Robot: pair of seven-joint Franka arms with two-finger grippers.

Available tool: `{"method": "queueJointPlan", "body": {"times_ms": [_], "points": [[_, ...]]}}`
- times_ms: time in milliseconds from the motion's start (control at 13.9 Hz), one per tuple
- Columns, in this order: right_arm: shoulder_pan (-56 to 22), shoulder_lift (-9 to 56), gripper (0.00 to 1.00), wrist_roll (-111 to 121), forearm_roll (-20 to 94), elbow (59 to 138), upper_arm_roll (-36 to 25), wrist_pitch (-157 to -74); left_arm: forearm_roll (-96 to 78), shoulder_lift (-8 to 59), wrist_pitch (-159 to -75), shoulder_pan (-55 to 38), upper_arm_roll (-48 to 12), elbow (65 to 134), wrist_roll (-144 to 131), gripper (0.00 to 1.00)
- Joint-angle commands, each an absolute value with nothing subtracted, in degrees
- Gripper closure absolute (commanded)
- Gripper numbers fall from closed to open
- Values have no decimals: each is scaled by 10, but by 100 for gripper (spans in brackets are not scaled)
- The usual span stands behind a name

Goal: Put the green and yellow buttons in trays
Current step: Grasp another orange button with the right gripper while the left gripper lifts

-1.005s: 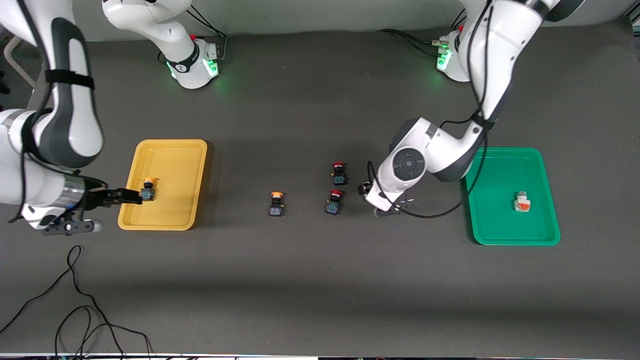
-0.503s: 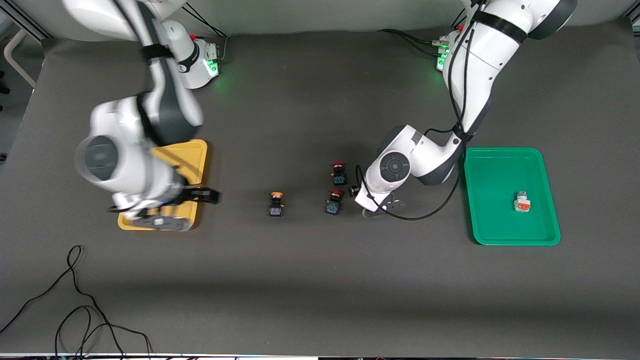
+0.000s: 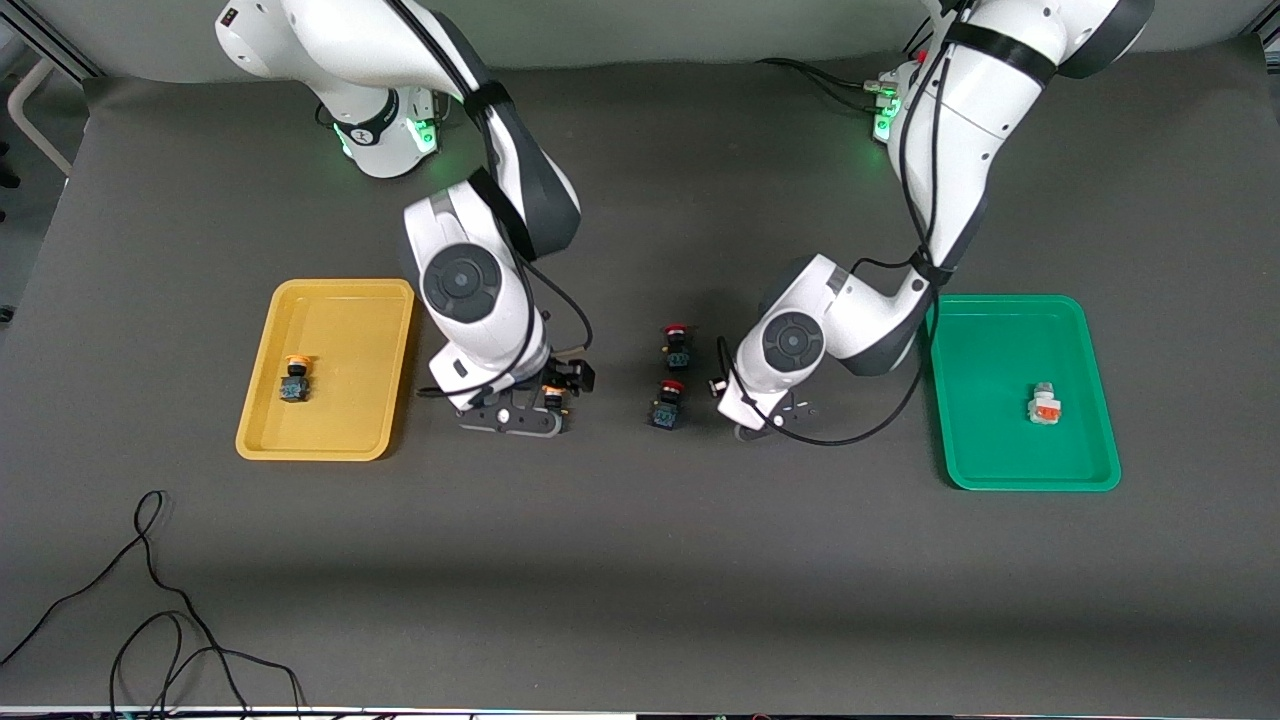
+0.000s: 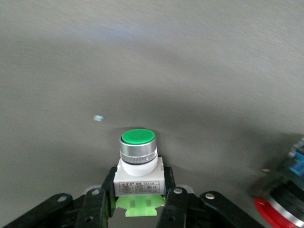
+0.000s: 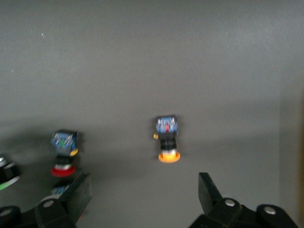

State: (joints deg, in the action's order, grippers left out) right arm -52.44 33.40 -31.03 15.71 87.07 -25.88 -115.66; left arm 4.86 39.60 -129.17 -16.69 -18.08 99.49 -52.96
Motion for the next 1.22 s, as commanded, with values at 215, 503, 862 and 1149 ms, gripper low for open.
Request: {"method": "queueJointPlan", "body": {"times_ms": [215, 503, 862, 1149], "points": [[-515, 345, 0, -202, 177, 1008, -251, -1346, 83, 321, -989, -89, -178, 887, -372, 100], [-512, 402, 0, -203, 178, 1017, -222, -1440, 83, 291, -956, 16, -177, 896, -179, 100], [-515, 427, 40, -202, 217, 1013, -215, -1454, 90, 290, -1026, 133, -176, 963, 8, 100], [-510, 417, 79, -202, 218, 997, -216, -1422, 134, 268, -1189, 175, -176, 1090, 39, 100]]}}
